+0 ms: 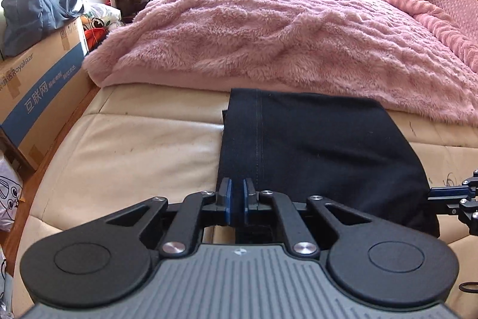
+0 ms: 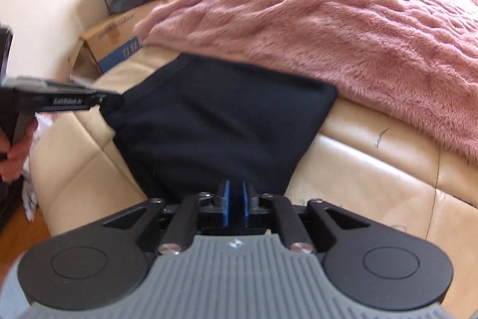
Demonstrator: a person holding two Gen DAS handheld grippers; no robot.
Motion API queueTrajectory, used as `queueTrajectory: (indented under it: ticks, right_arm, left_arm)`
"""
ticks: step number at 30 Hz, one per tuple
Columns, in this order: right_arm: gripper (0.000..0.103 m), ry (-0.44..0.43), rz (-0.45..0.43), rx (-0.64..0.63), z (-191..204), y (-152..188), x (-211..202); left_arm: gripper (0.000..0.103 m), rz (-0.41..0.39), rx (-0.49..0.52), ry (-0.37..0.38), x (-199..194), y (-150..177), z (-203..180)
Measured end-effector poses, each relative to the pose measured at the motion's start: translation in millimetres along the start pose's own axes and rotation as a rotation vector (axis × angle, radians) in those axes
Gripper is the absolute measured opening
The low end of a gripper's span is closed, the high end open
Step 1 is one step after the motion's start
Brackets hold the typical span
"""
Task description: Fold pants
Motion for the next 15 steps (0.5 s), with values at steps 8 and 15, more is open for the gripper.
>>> queueTrajectory:
  ticks: [8,15]
  right_arm:
    - [0.007,0.046,0.081,-0.017,-9.7,21.2,20.2]
    - [0.008,0.046,0.014,-0.058,2.7,11.5,-4.2]
  left_arm:
    - [0.005,0.052,-0.055,-0.029,24.5,17.7,0.1]
    - [0.004,0.028,-0.056,-0.054,6.9,9.0,-0.4]
Point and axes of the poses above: each gripper's, at about its wrist camera, not at the fingertips, and x roughly the way its jaws point, z to its left, y to its underside, the point moved 6 cm from there along x, roughly the way its jaws point, and after that the axes turned 4 degrees about x, right-handed, at the moved point
